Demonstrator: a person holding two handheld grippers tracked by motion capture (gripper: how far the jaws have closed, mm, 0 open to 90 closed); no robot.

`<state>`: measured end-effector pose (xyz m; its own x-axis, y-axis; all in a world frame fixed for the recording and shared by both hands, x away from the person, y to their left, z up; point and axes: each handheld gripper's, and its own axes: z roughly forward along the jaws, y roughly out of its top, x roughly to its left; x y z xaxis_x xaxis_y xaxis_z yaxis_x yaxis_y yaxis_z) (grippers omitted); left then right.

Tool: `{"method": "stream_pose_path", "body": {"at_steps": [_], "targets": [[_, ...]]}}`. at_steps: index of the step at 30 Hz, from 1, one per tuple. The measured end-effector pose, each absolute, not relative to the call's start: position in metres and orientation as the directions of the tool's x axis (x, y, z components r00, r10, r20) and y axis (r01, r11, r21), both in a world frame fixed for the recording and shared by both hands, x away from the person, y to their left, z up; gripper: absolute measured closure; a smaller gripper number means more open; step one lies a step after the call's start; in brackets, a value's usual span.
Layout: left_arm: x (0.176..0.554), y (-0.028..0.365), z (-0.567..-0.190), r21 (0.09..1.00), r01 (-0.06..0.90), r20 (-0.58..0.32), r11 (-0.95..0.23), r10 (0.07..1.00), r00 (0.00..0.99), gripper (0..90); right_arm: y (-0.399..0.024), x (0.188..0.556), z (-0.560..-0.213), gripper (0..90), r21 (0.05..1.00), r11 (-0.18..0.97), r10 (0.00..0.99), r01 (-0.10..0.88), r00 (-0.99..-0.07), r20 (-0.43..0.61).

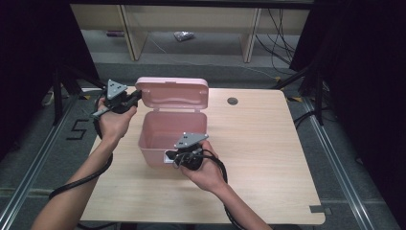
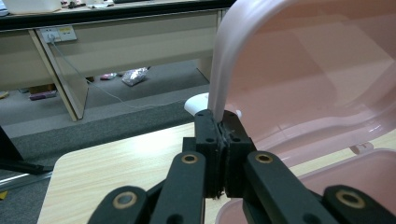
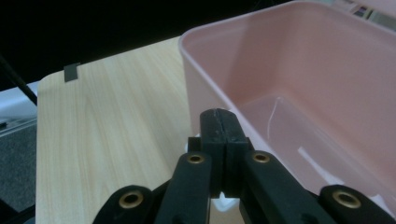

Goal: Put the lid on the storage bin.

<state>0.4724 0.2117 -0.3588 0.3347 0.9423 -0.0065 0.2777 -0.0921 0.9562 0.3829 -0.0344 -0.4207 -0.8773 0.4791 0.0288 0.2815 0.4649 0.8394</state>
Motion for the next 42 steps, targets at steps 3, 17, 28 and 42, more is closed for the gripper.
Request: {"method": "stream_pose_path", "body": {"at_steps": [3,17,28,42], "targets": [[0.472,0.212,-0.359,0.956,0.277,-0.005,-0.093,0.942,0.334,87.8,-0.037,0.384,-0.418,90.0,0.846,0.459,0.480,0.272,-0.877,0.022],[0.467,0.212,-0.360,0.956,0.274,0.006,-0.105,0.940,0.340,87.7,-0.045,0.383,-0.407,90.0,0.859,0.418,0.516,0.294,-0.856,0.042],[0.462,0.213,-0.363,0.957,0.269,0.007,-0.105,0.939,0.343,87.4,-0.056,0.389,-0.398,90.0,0.878,0.378,0.549,0.295,-0.835,0.044],[0.454,0.214,-0.367,0.959,0.257,0.021,-0.118,0.936,0.352,87.2,-0.064,0.393,-0.397,90.0,0.884,0.361,0.569,0.296,-0.821,0.043]]}}
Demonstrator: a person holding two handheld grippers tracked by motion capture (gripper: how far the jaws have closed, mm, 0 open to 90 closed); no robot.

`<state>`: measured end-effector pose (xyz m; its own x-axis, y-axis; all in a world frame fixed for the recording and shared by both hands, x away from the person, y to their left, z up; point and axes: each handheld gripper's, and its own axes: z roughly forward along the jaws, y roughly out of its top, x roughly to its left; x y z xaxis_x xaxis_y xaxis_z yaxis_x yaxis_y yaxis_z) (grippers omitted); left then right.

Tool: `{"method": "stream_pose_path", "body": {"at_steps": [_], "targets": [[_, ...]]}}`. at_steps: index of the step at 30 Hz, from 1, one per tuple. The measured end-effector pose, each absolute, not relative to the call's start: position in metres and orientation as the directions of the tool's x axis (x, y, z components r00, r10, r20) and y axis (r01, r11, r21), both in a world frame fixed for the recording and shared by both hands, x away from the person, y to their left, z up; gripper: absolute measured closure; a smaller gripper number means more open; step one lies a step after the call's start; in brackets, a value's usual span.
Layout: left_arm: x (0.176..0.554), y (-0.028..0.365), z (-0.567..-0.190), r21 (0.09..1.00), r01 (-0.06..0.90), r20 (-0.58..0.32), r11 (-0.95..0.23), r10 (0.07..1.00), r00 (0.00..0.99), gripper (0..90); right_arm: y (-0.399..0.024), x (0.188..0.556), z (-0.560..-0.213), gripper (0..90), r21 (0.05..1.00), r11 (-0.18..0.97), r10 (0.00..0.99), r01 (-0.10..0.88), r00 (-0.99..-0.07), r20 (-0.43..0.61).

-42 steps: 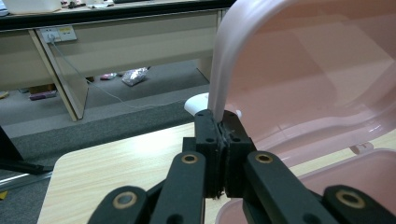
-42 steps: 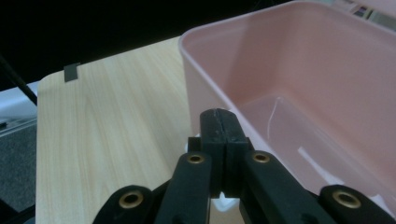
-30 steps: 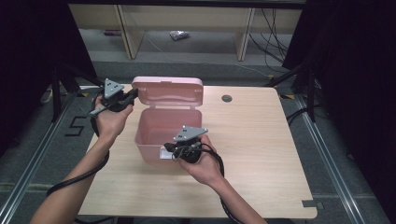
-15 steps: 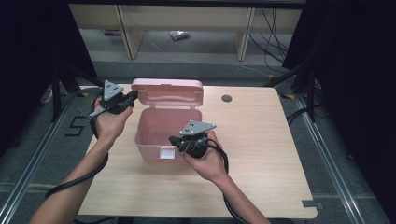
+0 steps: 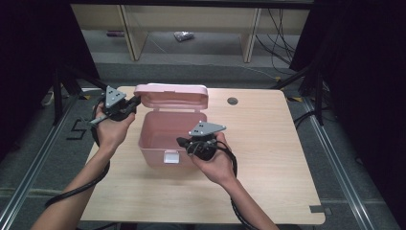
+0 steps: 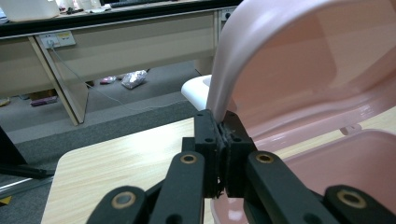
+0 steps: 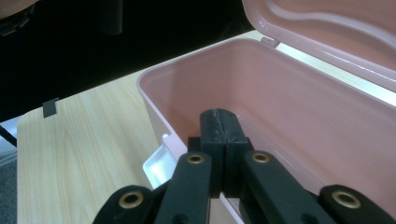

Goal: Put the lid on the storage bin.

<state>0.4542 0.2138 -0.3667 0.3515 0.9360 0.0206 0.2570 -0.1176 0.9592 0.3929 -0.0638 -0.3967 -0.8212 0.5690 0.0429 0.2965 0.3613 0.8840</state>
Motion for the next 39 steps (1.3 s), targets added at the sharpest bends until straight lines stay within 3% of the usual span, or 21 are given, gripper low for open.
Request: {"method": "stream_pose_path", "body": {"at_steps": [39], "targets": [[0.436,0.215,-0.378,0.960,0.249,0.034,-0.130,0.934,0.357,86.6,-0.092,0.407,-0.378,90.0,0.917,0.255,0.641,0.306,-0.764,0.077]]}}
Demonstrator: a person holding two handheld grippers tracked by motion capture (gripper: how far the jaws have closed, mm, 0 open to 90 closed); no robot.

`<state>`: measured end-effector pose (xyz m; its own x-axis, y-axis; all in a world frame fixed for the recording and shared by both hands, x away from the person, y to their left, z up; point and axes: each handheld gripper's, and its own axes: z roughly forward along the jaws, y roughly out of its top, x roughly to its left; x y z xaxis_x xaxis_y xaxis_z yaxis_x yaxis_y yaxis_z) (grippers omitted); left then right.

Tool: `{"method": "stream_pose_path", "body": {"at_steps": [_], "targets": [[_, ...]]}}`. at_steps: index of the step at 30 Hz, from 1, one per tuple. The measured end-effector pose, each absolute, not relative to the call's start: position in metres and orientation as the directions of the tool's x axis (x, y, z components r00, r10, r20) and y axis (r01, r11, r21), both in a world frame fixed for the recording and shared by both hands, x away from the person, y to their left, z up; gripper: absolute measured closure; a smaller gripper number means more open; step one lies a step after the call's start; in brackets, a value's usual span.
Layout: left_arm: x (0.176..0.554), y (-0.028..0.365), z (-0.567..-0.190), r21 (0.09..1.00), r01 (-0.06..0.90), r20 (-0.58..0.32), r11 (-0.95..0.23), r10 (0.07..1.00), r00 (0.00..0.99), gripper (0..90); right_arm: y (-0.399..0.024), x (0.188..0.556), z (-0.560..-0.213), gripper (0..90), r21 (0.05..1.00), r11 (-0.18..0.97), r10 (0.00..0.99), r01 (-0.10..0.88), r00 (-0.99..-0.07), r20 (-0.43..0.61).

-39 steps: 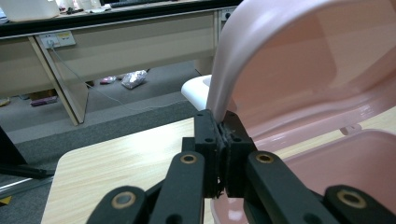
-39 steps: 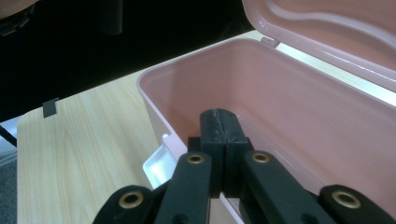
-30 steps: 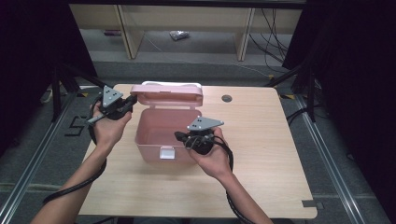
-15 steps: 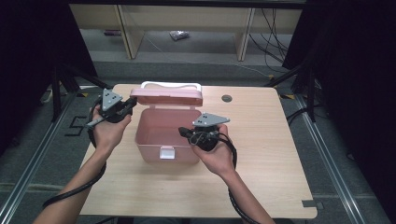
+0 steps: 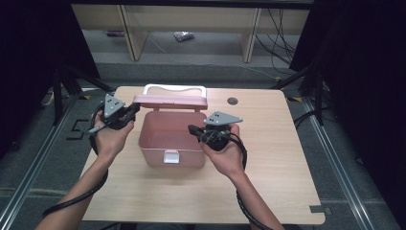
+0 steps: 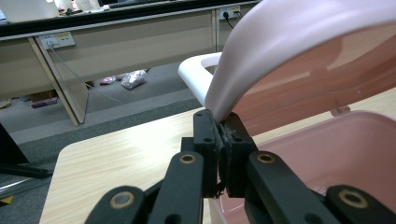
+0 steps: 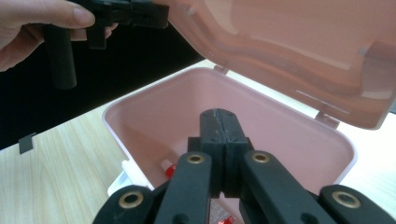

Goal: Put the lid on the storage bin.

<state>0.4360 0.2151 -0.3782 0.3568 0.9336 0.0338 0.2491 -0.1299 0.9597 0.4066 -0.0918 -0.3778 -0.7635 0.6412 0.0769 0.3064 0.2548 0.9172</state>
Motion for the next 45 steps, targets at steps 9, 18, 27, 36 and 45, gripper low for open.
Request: {"method": "stream_pose_path", "body": {"at_steps": [9,18,27,36,45], "targets": [[0.433,0.216,-0.381,0.959,0.248,0.038,-0.134,0.933,0.358,86.5,-0.093,0.408,-0.377,90.0,0.917,0.232,0.648,0.323,-0.755,0.102],[0.429,0.216,-0.385,0.958,0.252,0.035,-0.133,0.932,0.360,86.4,-0.097,0.410,-0.373,90.0,0.921,0.223,0.654,0.319,-0.750,0.101],[0.424,0.218,-0.390,0.955,0.262,0.036,-0.138,0.932,0.360,86.5,-0.099,0.413,-0.373,90.0,0.928,0.216,0.658,0.303,-0.748,0.091],[0.421,0.220,-0.395,0.953,0.269,0.035,-0.141,0.931,0.363,86.5,-0.102,0.414,-0.372,90.0,0.928,0.209,0.666,0.308,-0.740,0.095],[0.413,0.228,-0.398,0.955,0.258,0.029,-0.145,0.914,0.405,75.2,-0.101,0.413,-0.374,90.0,0.928,0.199,0.672,0.316,-0.733,0.106]]}}
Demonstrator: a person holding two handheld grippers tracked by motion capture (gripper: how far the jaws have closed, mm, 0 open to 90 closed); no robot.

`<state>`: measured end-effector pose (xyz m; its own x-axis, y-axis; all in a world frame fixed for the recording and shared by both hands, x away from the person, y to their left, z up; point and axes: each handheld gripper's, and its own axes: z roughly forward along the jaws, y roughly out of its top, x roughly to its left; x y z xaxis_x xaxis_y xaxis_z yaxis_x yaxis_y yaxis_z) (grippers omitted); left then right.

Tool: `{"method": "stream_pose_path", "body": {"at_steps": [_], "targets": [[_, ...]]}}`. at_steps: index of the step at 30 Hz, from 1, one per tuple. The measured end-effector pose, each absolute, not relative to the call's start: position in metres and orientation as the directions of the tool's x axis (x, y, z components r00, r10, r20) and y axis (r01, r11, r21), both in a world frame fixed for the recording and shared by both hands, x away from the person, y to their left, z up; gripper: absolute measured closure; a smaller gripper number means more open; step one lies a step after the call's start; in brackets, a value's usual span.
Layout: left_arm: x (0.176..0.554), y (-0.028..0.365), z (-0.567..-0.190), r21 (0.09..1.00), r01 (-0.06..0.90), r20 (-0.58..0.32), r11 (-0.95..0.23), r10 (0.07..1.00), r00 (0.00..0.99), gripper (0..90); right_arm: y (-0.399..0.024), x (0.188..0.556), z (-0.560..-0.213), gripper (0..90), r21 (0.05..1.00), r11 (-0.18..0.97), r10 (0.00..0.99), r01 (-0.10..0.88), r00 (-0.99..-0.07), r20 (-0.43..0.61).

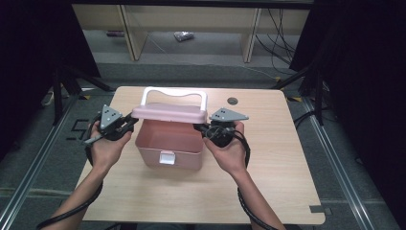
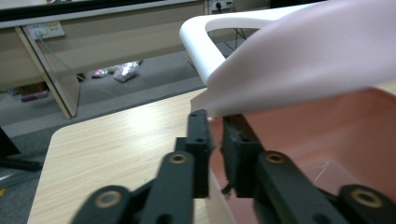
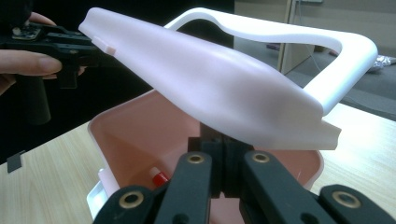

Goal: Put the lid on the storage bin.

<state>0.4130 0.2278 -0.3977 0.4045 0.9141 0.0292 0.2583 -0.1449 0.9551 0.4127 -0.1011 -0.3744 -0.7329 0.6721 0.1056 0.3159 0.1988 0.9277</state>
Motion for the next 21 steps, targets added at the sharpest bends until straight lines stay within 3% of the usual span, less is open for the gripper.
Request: {"method": "stream_pose_path", "body": {"at_steps": [5,8,21], "targets": [[0.393,0.242,-0.399,0.957,0.240,0.047,-0.165,0.900,0.433,55.0,-0.101,0.412,-0.375,90.0,0.928,0.197,0.670,0.317,-0.734,0.109],[0.378,0.252,-0.399,0.958,0.239,0.044,-0.162,0.900,0.434,50.5,-0.101,0.412,-0.375,90.0,0.926,0.194,0.672,0.323,-0.732,0.115],[0.352,0.282,-0.411,0.964,0.256,-0.028,-0.069,0.933,0.358,49.9,-0.105,0.408,-0.381,90.0,0.921,0.211,0.670,0.328,-0.734,0.108]]}}
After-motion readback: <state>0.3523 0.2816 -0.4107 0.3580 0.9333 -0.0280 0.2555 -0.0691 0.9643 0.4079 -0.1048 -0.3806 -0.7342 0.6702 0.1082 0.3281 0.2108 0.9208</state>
